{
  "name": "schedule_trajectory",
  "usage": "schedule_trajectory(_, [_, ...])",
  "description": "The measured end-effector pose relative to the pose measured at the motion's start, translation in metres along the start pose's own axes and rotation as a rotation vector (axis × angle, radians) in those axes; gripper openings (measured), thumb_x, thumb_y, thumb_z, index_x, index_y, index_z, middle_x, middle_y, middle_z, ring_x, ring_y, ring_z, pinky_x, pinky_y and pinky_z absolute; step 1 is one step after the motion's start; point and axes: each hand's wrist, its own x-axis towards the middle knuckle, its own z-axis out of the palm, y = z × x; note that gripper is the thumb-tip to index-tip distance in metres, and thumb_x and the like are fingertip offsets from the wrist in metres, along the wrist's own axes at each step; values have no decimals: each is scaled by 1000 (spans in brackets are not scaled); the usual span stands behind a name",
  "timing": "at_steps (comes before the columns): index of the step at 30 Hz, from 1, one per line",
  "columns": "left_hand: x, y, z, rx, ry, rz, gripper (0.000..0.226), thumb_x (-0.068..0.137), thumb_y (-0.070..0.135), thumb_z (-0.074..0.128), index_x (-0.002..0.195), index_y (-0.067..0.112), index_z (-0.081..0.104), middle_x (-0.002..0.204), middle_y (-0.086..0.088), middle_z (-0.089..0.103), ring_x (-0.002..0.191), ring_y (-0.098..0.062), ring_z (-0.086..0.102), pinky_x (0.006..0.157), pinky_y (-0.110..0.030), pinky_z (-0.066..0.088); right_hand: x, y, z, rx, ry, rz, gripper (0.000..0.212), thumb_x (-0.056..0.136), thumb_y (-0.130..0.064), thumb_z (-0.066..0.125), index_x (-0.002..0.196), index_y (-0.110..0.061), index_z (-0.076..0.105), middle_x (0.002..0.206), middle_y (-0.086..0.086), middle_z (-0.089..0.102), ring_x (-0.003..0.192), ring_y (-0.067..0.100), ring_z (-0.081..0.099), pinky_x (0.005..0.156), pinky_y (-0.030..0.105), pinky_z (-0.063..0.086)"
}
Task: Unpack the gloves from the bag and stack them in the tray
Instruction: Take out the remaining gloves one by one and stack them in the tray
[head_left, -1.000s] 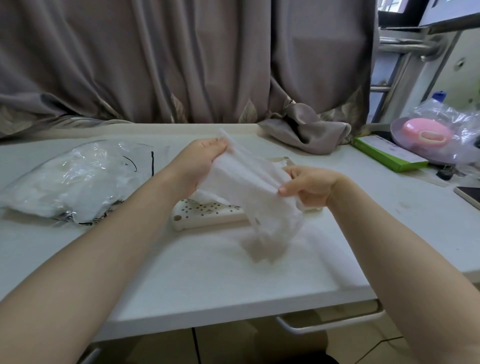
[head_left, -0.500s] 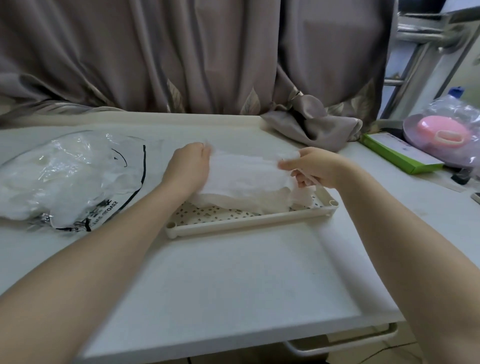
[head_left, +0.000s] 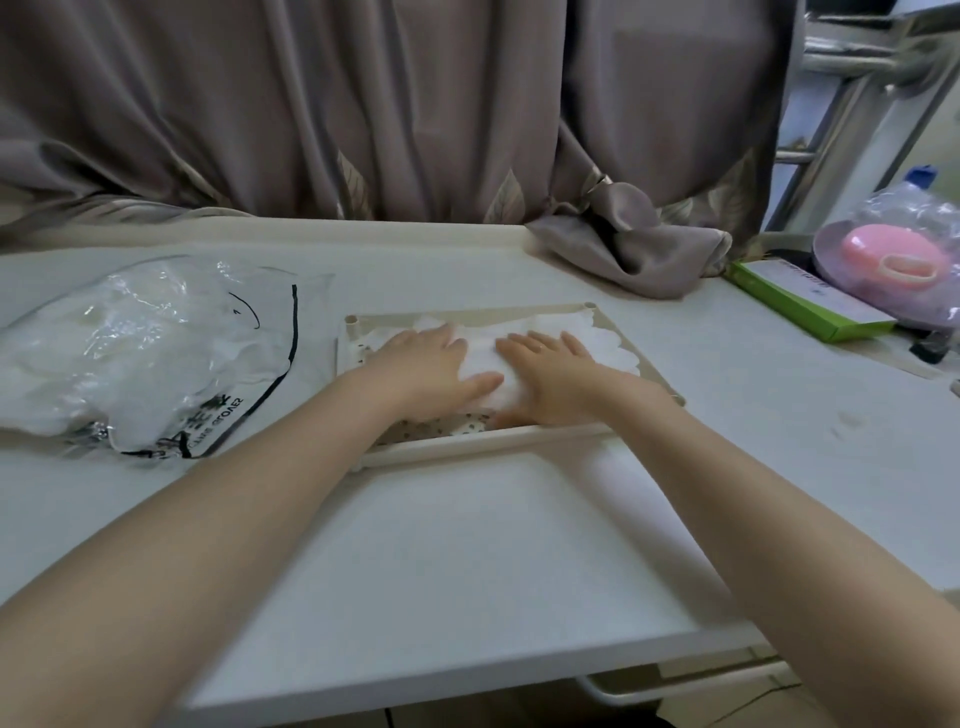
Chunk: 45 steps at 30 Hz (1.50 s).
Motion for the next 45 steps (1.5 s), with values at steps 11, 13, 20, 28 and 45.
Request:
schedule_trajectory(11, [-10, -49, 13, 25, -99, -113, 115, 67, 85, 37, 150, 17, 0, 159, -1, -4, 145, -21, 2, 116, -37, 12, -14, 27, -4, 213, -30, 213, 108, 71, -63, 67, 150, -15, 10, 158, 1, 4, 146, 18, 3, 116, 35, 8])
schedule_trajectory(13, [-18, -52, 12, -10, -90, -101, 108, 71, 81, 38, 150, 19, -1, 158, -2, -7, 145, -21, -3, 118, -37, 7, -10, 16, -4, 50, -11, 234, 111, 69, -70, 63, 150, -18, 7, 159, 4, -6, 146, 22, -7, 117, 44, 0])
schedule_trajectory(20, [-60, -61, -19, -242, 506, 5, 41, 96, 35, 39, 128, 14, 55, 143, -6, 42, 135, -23, 28, 109, -35, 23, -11, -71, -40, 75, 213, -122, 52, 90, -38, 57, 137, -22, 42, 156, 3, 17, 141, 23, 20, 109, 37, 27])
schedule_trajectory(28, [-98, -145, 7, -174, 266, -450, 31, 85, 34, 63, 116, 35, 58, 157, -1, -16, 143, -29, -12, 115, -42, -2, 59, -179, -15, 237, 264, -255, 26, 95, -7, 44, 111, -7, 65, 122, 11, 57, 112, 26, 53, 91, 27, 38])
schedule_trajectory(45, [-90, -154, 7, -486, 432, -206, 66, 96, 6, 39, 150, 26, 8, 158, 3, -6, 140, -10, 19, 105, -27, 28, 83, -237, 13, 153, 65, -117, 37, 93, -7, 45, 129, 0, 46, 131, 23, 46, 131, 38, 36, 105, 39, 33])
